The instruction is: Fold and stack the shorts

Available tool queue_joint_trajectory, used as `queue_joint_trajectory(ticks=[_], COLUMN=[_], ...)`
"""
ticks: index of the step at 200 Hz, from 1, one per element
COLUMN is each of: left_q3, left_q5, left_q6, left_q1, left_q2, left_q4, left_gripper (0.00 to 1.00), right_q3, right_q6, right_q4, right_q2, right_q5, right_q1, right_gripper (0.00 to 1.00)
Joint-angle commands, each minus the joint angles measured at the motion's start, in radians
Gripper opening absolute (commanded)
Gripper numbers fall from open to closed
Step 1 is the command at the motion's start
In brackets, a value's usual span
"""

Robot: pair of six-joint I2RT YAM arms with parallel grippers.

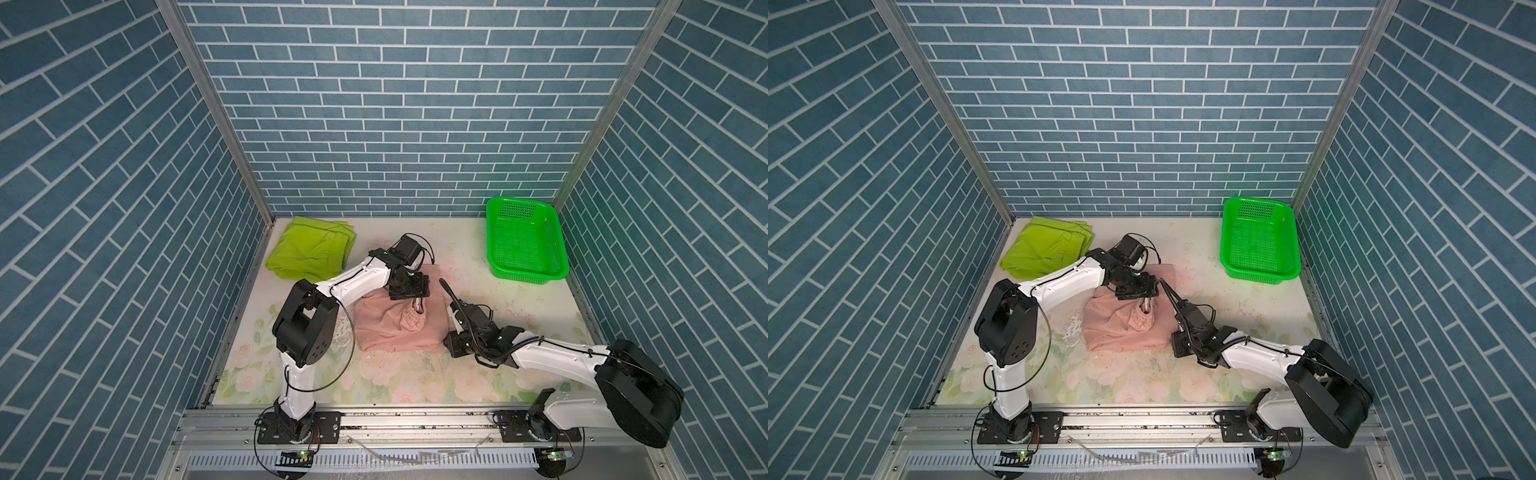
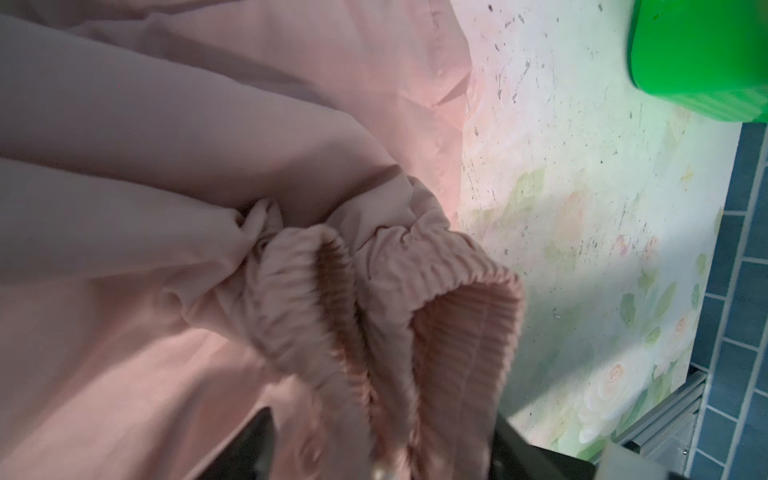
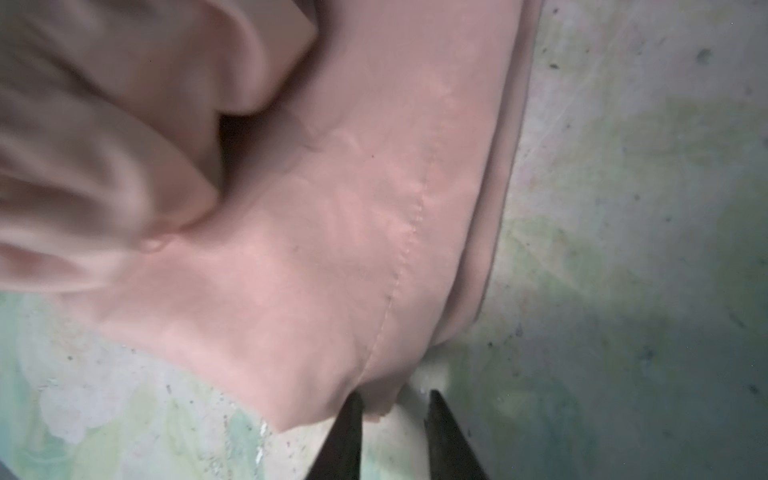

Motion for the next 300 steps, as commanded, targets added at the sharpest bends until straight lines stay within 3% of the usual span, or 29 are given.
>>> queue_joint_trajectory(ticks=[1, 34, 63, 98, 125, 152, 162, 178, 200, 221, 256, 300], left_q3=[0.082, 0.185, 0.147, -0.091, -0.241, -0.372, -0.407, -0.448, -0.462, -0.458, -0.514, -0.393], left_q5=[-0.019, -0.115, -0.201, -0.198, -0.220, -0.252, -0.235, -0.210, -0.227, -0.219, -0.137, -0.192], left_q6=[0.028, 0.107, 0.158, 0.175, 0.197, 0.179, 0.174, 0.171, 0.179, 0.180, 0.184, 0.251], left_q1=[-0.009, -0.006, 0.044, 0.174, 0.188, 0.223, 0.260, 0.332, 0.394, 0.399, 0.399, 0.401], left_q2=[-0.023, -0.122, -0.246, -0.429, -0.516, -0.588, -0.607, -0.628, -0.643, -0.649, -0.617, -0.518], left_q4=[-0.047, -0.179, -0.223, -0.109, -0.044, -0.013, -0.002, 0.012, 0.017, 0.034, 0.131, 0.075], left_gripper=[1.00, 1.00, 1.00, 1.00, 1.00, 1.00, 1.00, 1.00, 1.00, 1.00, 1.00, 1.00], right_q3=[0.031, 0.125, 0.177, 0.335, 0.457, 0.527, 0.538, 0.562, 0.568, 0.500, 0.322, 0.248], right_q6=[0.018, 0.015, -0.065, -0.178, -0.202, -0.211, -0.218, -0.225, -0.206, -0.167, -0.078, -0.042], right_q4=[-0.127, -0.404, -0.447, -0.351, -0.324, -0.317, -0.311, -0.308, -0.314, -0.314, -0.232, -0.258], right_q2=[-0.090, -0.287, -0.378, -0.183, -0.007, 0.136, 0.182, 0.261, 0.343, 0.365, 0.354, 0.261], right_q5=[0.052, 0.138, 0.089, -0.002, -0.017, -0.036, -0.046, -0.089, -0.071, -0.016, -0.042, 0.004], right_q1=[0.003, 0.004, 0.004, 0.007, 0.013, 0.013, 0.013, 0.012, 0.011, -0.009, -0.025, -0.039], right_gripper=[0.38, 0.44, 0.45, 0.48, 0.49, 0.30, 0.18, 0.09, 0.07, 0.03, 0.02, 0.01])
